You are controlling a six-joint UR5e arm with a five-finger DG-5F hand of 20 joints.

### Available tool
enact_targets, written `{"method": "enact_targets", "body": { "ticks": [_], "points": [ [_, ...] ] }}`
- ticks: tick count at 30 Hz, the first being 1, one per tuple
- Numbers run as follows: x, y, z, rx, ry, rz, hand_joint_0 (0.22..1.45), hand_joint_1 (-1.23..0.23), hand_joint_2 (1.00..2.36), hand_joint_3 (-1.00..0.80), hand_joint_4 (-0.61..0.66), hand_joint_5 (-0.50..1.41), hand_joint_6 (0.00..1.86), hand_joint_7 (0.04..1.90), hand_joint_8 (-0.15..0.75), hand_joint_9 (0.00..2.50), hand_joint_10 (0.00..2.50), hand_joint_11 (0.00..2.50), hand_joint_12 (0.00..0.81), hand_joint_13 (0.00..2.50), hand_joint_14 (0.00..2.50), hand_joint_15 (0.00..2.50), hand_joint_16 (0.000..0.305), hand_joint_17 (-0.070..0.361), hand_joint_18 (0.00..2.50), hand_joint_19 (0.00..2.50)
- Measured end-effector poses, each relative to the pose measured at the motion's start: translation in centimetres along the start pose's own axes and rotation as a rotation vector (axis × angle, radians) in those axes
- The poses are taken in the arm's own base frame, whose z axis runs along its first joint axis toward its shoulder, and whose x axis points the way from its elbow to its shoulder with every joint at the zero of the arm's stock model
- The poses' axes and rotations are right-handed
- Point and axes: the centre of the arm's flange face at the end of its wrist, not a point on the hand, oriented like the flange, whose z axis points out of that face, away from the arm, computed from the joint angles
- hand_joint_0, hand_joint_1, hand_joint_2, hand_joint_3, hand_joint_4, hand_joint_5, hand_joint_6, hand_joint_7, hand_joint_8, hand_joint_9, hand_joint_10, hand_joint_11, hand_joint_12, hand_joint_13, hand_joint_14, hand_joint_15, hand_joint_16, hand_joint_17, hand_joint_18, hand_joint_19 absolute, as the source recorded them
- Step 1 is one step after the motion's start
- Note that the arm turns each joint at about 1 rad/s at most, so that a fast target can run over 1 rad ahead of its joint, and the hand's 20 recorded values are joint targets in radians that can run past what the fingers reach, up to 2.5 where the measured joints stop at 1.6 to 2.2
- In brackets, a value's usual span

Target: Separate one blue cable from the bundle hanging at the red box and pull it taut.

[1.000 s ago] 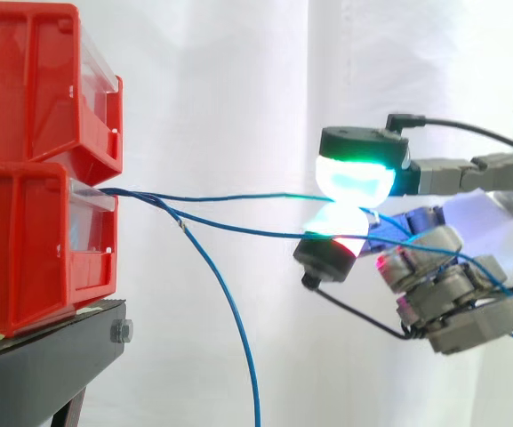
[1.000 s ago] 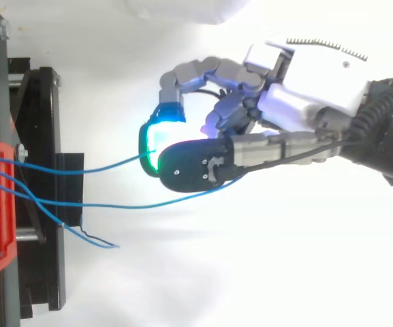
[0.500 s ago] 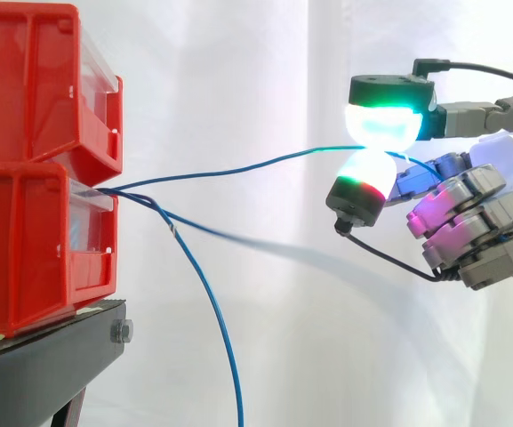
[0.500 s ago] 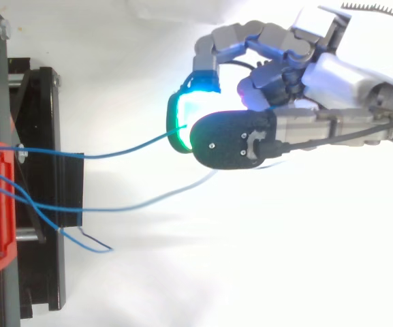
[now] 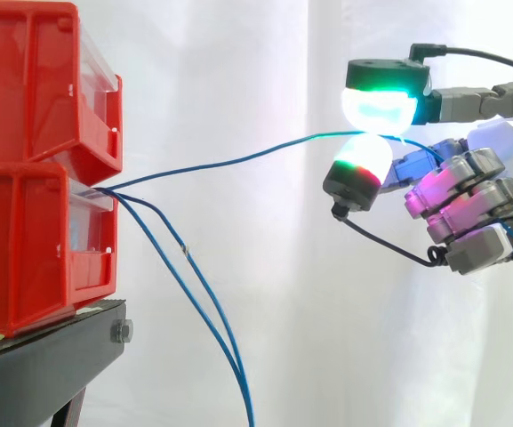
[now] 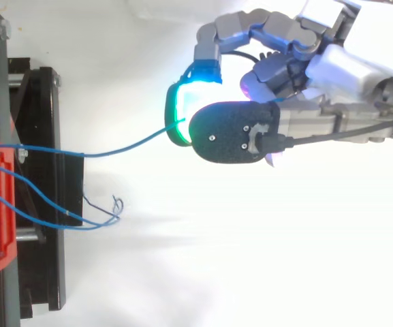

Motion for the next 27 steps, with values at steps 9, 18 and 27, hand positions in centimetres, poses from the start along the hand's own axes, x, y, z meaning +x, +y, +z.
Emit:
{"method": "enact_targets", "body": {
  "ticks": [9,18,27],
  "points": [
    [0.6,0.1,0.1,-0.023,0.006,-0.024,0.61,-0.74,1.02,0.00,0.05,-0.12,0.87,1.27,0.342,1.01,1.87,1.46,0.467,1.20,2.50,1.53,0.057,0.129,1.45,0.78],
    [1.3,-0.1,0.1,-0.031,0.017,-0.024,0.61,-0.75,1.02,0.04,0.03,-0.11,0.87,1.30,0.351,1.05,1.89,1.46,0.462,1.22,2.50,1.54,0.059,0.132,1.48,0.72],
    [1.6,-3.8,-0.4,-0.052,0.029,0.012,0.62,-0.76,1.01,0.05,0.03,-0.11,0.87,1.32,0.362,1.07,1.89,1.47,0.467,1.24,2.50,1.54,0.061,0.137,1.50,0.68]
  ]
}}
